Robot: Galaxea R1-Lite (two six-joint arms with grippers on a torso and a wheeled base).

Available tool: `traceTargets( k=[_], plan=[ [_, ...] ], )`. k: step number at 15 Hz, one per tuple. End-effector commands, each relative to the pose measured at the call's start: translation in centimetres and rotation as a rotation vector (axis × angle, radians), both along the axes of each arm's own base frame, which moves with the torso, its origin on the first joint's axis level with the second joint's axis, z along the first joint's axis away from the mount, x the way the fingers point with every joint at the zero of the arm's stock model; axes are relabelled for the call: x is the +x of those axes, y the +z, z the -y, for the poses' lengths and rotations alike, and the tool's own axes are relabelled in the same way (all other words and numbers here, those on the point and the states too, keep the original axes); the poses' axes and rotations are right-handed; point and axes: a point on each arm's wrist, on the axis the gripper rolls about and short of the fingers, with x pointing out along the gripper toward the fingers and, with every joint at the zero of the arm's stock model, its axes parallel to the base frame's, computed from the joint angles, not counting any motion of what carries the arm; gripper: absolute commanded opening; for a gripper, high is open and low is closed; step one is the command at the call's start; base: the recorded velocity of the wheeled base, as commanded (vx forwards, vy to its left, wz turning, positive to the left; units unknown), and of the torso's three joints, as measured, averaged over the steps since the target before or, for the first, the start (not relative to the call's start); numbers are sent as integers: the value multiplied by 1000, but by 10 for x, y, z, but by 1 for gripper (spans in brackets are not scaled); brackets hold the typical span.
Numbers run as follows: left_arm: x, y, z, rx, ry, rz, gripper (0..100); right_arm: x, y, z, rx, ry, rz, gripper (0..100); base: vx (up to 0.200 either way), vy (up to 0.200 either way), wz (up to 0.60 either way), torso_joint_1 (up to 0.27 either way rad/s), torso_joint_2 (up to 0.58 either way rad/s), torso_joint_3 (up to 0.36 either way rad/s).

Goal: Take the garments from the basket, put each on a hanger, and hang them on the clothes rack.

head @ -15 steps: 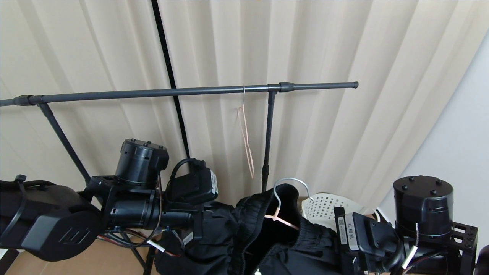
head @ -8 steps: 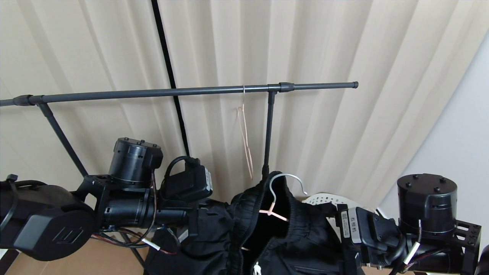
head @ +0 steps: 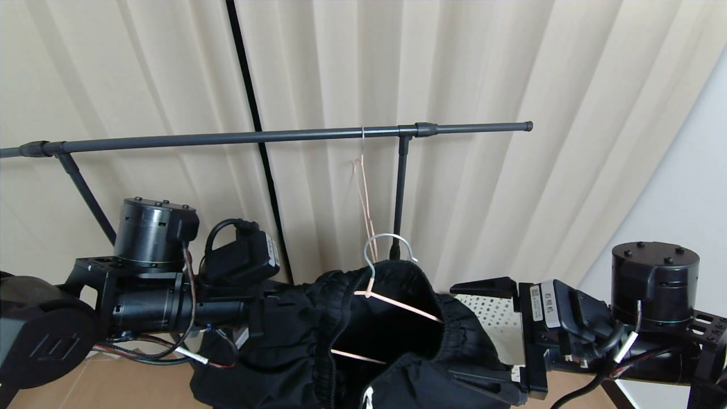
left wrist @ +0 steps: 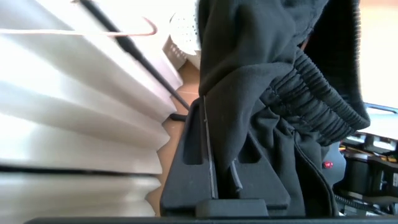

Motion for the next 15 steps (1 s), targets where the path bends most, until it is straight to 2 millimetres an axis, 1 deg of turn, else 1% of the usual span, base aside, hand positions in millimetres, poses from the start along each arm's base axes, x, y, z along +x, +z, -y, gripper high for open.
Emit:
traceTargets(
  k=[1,3,9,11,13,14,15],
  plan=[
    [-6,7,-9,-17,30,14,0,3,1,5,10,-2,-1,100,0,0,0,0,0,0],
    [-12,11,-14,-36,56,9,0,7,1,9,15,-17,-2,100,0,0,0,0,0,0],
    [-26,15,-35,-72,146,-15,0,20,4,28,81,42,-27,100,0,0,0,0,0,0],
    [-31,21,-43,-104,191,-23,0,26,-4,30,97,83,-63,100,0,0,0,0,0,0],
    [-38,27,-48,-144,228,-36,0,35,-13,29,92,75,-91,100,0,0,0,0,0,0],
    [-40,28,-48,-150,233,-40,0,37,-14,31,91,67,-93,100,0,0,0,0,0,0],
    [-44,32,-52,-174,257,-44,0,42,-18,33,104,85,-113,100,0,0,0,0,0,0]
  ],
)
